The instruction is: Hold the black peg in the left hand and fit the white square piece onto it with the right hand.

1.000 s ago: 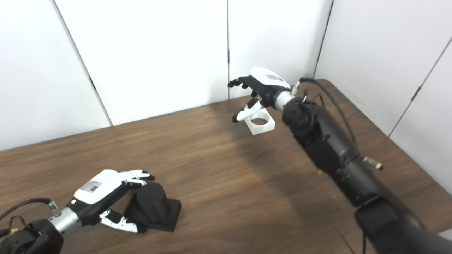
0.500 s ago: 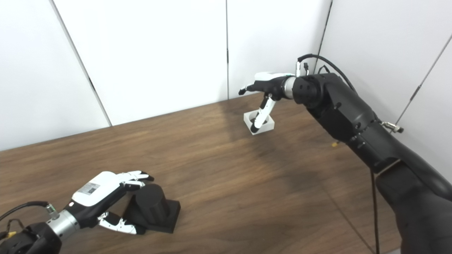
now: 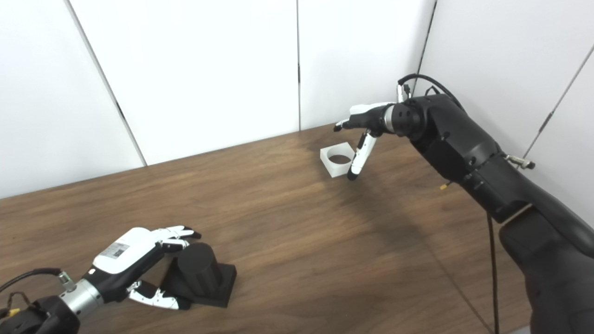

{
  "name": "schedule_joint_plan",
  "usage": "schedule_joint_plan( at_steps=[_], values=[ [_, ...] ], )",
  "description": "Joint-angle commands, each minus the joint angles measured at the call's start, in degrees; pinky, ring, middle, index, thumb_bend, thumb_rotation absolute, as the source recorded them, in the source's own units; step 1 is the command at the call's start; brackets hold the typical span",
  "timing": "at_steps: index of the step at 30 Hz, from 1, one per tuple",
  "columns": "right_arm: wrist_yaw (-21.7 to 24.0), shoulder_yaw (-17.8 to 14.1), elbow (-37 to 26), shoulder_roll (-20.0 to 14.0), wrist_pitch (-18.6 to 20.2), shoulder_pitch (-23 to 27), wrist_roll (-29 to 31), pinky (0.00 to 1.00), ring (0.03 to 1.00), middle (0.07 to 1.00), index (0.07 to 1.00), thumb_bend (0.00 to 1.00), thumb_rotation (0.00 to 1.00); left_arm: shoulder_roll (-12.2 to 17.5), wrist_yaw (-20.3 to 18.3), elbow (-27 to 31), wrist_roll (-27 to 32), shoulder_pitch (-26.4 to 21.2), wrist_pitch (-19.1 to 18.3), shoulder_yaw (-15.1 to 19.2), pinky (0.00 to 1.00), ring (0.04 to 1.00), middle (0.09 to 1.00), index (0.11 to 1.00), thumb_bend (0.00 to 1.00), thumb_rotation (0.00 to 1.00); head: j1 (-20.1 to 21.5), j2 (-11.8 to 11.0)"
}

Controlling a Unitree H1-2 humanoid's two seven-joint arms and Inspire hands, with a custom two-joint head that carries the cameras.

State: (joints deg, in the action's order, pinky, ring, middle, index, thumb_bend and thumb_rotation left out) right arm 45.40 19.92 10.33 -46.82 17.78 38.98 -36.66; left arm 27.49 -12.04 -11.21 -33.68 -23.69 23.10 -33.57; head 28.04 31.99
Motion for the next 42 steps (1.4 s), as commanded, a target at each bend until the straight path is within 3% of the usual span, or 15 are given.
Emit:
schedule_joint_plan(
  at_steps=[1,23,29,33,42],
  values=[
    [-1.9,-0.8,-0.1,-1.0,-0.2,2.9,-1.2,0.99,1.0,1.0,0.991,1.0,0.37,2.8,-5.9,-1.3,-3.5,3.5,0.1,-2.6,0.85,0.903,0.873,0.491,0.52,0.06,0.0,0.0],
    [-8.9,-0.7,4.8,2.3,-1.4,3.3,-5.1,1.0,0.991,0.986,0.988,0.97,0.31,2.5,-7.1,1.2,-3.5,4.0,-1.6,-2.5,0.83,0.896,0.866,0.49,0.52,0.06,-1.3,0.6],
    [-10.9,-1.2,7.9,4.2,-1.8,3.2,-3.8,0.96,0.986,0.986,0.986,0.95,0.28,2.3,-7.4,2.0,-3.0,4.4,-2.2,-2.4,0.83,0.893,0.861,0.49,0.52,0.06,-2.3,1.0],
    [-12.1,-0.7,9.7,5.2,-3.1,3.3,-3.6,0.86,0.947,0.971,0.972,0.96,0.28,2.4,-7.9,2.4,-3.3,4.5,-2.9,-2.5,0.83,0.898,0.865,0.49,0.52,0.06,-2.3,1.1],
    [-13.8,0.9,14.3,7.3,-3.8,3.5,-4.3,0.87,0.943,0.962,0.955,0.95,0.25,2.8,-8.2,3.2,-2.8,4.8,-3.1,-2.1,0.84,0.9,0.866,0.49,0.52,0.06,-2.5,1.6]
  ],
)
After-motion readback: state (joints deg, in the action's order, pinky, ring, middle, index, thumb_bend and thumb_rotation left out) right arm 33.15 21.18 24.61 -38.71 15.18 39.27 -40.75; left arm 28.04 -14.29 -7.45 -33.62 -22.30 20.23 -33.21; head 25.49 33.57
